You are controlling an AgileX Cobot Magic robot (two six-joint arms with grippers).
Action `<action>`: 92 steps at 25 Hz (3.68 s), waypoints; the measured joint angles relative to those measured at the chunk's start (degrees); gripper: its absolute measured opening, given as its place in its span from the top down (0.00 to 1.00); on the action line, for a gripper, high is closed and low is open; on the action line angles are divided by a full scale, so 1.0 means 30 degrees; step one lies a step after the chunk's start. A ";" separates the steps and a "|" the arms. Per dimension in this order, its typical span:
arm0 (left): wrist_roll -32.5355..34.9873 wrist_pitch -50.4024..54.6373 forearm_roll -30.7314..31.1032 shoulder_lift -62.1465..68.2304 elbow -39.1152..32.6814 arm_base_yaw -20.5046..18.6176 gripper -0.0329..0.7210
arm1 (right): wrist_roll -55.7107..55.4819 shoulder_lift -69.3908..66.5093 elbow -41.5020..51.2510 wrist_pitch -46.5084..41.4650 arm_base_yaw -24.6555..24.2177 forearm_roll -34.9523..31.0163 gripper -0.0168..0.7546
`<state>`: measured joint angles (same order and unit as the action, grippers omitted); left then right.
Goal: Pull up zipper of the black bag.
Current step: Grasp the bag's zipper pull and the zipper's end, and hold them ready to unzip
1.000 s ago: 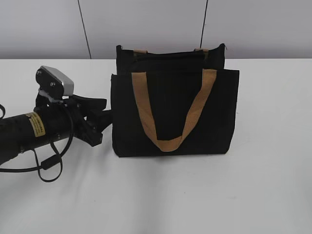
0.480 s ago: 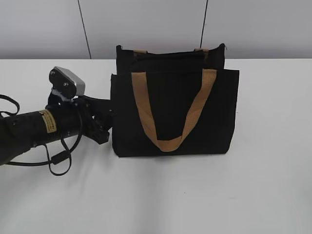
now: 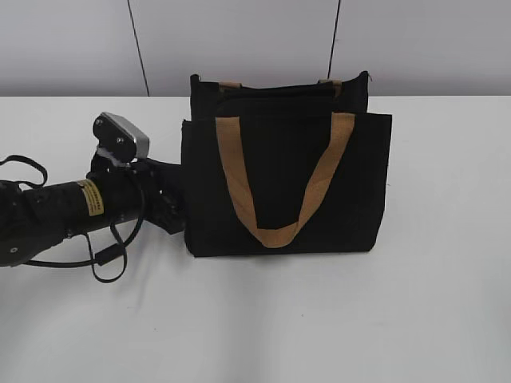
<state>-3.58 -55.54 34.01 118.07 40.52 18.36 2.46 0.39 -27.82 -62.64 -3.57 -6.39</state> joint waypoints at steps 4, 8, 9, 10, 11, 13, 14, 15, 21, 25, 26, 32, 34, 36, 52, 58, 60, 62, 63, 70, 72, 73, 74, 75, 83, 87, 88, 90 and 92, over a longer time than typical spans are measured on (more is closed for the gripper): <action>0.0000 -0.0278 0.0000 0.0044 0.0500 0.0000 0.48 | 0.0000 0.0000 0.0000 0.0000 0.0000 0.0000 0.46; 0.0000 -0.0364 0.0000 0.0044 0.0698 0.0000 0.51 | 0.0000 0.0000 0.0000 0.0000 0.0000 0.0000 0.46; 0.0000 -0.0364 0.0000 0.0044 0.0712 0.0000 0.52 | 0.0000 0.0000 0.0000 0.0000 0.0000 0.0000 0.46; 0.0000 -0.0364 0.0000 0.0061 0.0735 0.0000 0.53 | 0.0000 0.0000 0.0000 0.0000 0.0000 0.0000 0.46; 0.0000 -0.0364 0.0000 0.0061 0.0757 0.0000 0.54 | 0.0000 0.0000 0.0000 0.0000 0.0000 0.0000 0.46; -0.0007 -0.0364 0.0000 0.0124 0.0757 0.0000 0.57 | 0.0000 0.0000 0.0000 0.0000 0.0000 0.0000 0.46; -0.0007 -0.0364 0.0000 0.0166 0.0757 0.0000 0.58 | 0.0000 0.0000 0.0000 0.0000 0.0000 0.0000 0.46; -0.0007 -0.0364 0.0000 0.0204 0.0757 0.0000 0.60 | 0.0000 0.0000 0.0000 0.0000 0.0000 0.0000 0.46; -0.0007 -0.0346 0.0000 0.0284 0.0757 0.0000 0.85 | 0.0000 0.0000 0.0000 0.0000 0.0000 0.0000 0.46; -0.0007 -0.0382 -0.0110 0.0284 0.0757 0.0000 0.94 | 0.0000 0.0000 0.0000 0.0000 0.0000 0.0000 0.46; -0.0007 -0.0382 -0.0179 0.0260 0.0757 0.0000 0.94 | 0.0000 0.0000 0.0000 0.0000 0.0000 0.0000 0.46; -0.0007 0.1061 -0.0641 -0.1571 0.0666 0.0000 0.94 | 0.0000 0.0000 0.0000 0.0000 0.0000 0.0000 0.46; -0.0007 0.2570 -0.0669 -0.2682 0.0634 0.0000 0.94 | 0.0000 0.0000 0.0000 0.0000 0.0000 0.0000 0.46; -0.0007 0.3988 -0.0686 -0.3965 0.0634 0.0000 0.94 | 0.0000 0.0000 0.0000 0.0000 0.0000 0.0000 0.46; -0.0961 0.8051 -0.0744 -1.0514 0.0624 0.0000 0.95 | 0.0000 0.0000 0.0000 0.0000 0.0000 0.0000 0.46; -0.2526 0.8096 -0.0613 -1.1227 0.0611 0.0000 0.95 | 0.0000 0.0000 0.0000 0.0000 0.0000 -0.0037 0.46; -0.2955 0.7914 -0.0550 -1.1250 0.0611 0.0021 0.95 | 0.0195 0.0000 0.0000 0.0000 0.0000 -0.0258 0.46; -0.3591 0.7845 -0.0074 -1.1250 0.0611 0.0021 0.95 | 0.1098 -0.0242 0.0000 0.0023 0.0000 -0.0989 0.46; -0.3879 0.7785 0.0266 -1.1250 0.0611 0.0021 0.95 | 0.1936 -0.0710 0.0000 0.0023 0.0000 -0.1599 0.46; -0.4475 0.7768 0.1031 -1.1250 0.0611 0.0467 0.95 | 0.9822 -0.5907 -0.0358 0.2180 0.0369 -0.7527 0.46; -0.4499 0.7748 0.1055 -1.1250 0.0611 0.0641 0.95 | 1.1287 -0.7320 -0.0363 0.3385 0.0939 -0.9125 0.46; -0.4499 0.7726 0.1055 -1.1250 0.0611 0.0681 0.95 | 1.1941 -0.8171 -0.0363 0.3858 0.1303 -0.9824 0.46; -0.4499 0.7683 0.1074 -1.1250 0.0611 0.0703 0.95 | 1.2889 -0.8908 -0.0403 0.4375 0.1619 -1.0821 0.46; -0.4513 0.7666 0.1074 -1.1250 0.0611 0.0743 0.95 | 1.3747 -0.9833 -0.0469 0.4832 0.1998 -1.1707 0.46; -0.4513 0.7322 0.1054 -1.1250 0.0611 0.0759 0.95 | 2.0599 -1.8050 -0.2859 0.6494 0.4807 -1.7746 0.46; -0.4513 0.7009 0.1034 -1.1250 0.0611 0.0759 0.95 | 2.2988 -2.1622 -0.4932 0.6947 0.6285 -1.8991 0.46; -0.4513 0.6930 0.1034 -1.1250 0.0611 0.0759 0.95 | 2.3480 -2.2363 -0.5531 0.7063 0.6636 -1.9098 0.46; -0.4513 0.6909 0.1034 -1.1250 0.0611 0.0759 0.95 | 2.4368 -2.3997 -0.6676 0.7387 0.7529 -1.9183 0.46; -0.4513 0.6894 0.1034 -1.1250 0.0611 0.0759 0.95 | 2.5194 -2.5356 -0.7844 0.7737 0.8329 -1.9245 0.46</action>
<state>-17.12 -34.86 37.11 84.32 42.35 20.64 78.04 -75.68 -51.35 -39.43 21.41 -64.13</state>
